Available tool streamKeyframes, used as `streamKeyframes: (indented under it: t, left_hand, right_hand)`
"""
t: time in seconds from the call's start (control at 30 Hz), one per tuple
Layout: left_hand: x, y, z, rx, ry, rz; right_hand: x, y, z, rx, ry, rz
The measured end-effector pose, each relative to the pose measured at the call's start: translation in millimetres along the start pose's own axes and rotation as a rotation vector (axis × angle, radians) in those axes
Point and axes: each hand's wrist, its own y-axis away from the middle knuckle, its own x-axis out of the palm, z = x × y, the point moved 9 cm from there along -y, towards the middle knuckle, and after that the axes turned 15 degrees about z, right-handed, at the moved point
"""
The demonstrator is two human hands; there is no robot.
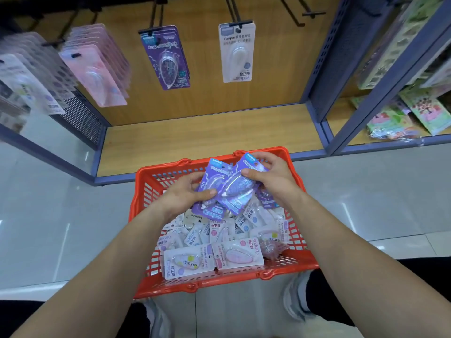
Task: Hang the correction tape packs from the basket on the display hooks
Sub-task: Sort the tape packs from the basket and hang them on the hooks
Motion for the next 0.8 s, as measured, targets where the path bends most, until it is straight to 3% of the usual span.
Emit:
streamKeyframes:
  t: [0.1, 0.37, 0.57, 0.67, 0.8]
  left_hand:
    - [-11.6, 2.7, -5.4, 0.013, 0.031, -0.045]
    - [19.8, -16.9, 7.6, -0.044, 0.039, 0.071]
    - [7.2, -30.6, 31.1, -0.076, -0.018, -0.100]
    - [-13.6, -29.6, 43.0, -0.112, 0.003, -0.185]
    - [-26.0, -28.4, 51.4, -0.117, 0.027, -0.237]
  right_hand:
    - [2.6, 1.2, 5.2, -0.014, 0.034, 0.051]
    - [19.4, -1.1, 2.8, 0.005, 0.117, 0.020]
    - [7.4, -8.7, -25.2, 0.055, 0.268, -0.057]
    - [-41.9, -5.3, -55.6, 0.171, 0.468, -0.195]
    - [-47.8, -6.2, -85.0, 0.281, 0.851, -0.130]
